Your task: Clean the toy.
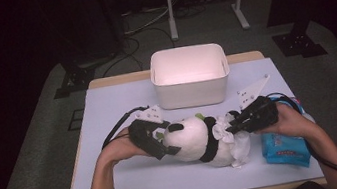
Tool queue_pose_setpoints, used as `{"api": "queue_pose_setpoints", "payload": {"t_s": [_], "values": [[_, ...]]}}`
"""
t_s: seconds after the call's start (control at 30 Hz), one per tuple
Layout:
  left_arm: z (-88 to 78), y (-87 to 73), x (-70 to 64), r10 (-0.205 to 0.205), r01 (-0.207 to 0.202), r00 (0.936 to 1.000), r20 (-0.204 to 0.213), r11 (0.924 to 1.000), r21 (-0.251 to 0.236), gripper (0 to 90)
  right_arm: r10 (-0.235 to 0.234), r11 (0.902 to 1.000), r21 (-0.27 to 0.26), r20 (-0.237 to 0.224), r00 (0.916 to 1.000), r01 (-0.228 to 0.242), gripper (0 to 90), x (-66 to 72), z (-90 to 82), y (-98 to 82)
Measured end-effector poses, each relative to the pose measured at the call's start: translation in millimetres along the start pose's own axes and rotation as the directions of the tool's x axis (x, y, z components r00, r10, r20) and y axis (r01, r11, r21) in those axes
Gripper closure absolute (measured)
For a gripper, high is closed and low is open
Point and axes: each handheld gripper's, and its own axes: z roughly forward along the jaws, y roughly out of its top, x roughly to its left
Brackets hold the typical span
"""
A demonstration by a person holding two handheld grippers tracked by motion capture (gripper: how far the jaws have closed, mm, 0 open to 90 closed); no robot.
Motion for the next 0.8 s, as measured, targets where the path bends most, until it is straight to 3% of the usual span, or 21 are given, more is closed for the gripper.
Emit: {"api": "queue_pose_setpoints", "payload": {"t_s": [0.13,0.3,0.37,0.47,0.8], "values": [[1.0,2.5,-2.2,0.015,-0.015,0.9998,0.011,0.9996,0.022,13.2,0.004,1.0,-0.008,0.006,1.0,-0.004,82.5,-1.6,0.3,-1.5],[1.5,0.6,-3.0,-0.011,0.011,0.9999,-0.003,0.9998,0.016,21.8,0.009,0.9999,-0.012,0.018,0.9998,-0.009,82.7,-3.0,1.4,-0.3],[0.9,-0.6,-3.1,-0.002,0.002,1.0,-0.004,0.9999,0.013,22.6,0.011,0.9998,-0.017,0.024,0.9997,-0.01,82.7,-3.9,-0.4,0.2],[0.3,-1.8,-5.0,0.004,-0.004,0.9999,-0.012,0.9999,0.013,23.1,0.026,0.9996,-0.016,0.056,0.9981,-0.025,82.8,-5.4,-7.0,-0.8],[0.0,-5.3,-6.5,0.002,-0.002,0.9999,-0.013,0.9999,-0.013,23.0,0.128,0.9917,-0.027,0.108,0.9859,-0.126,82.6,-19.3,-23.3,-27.0]]}}
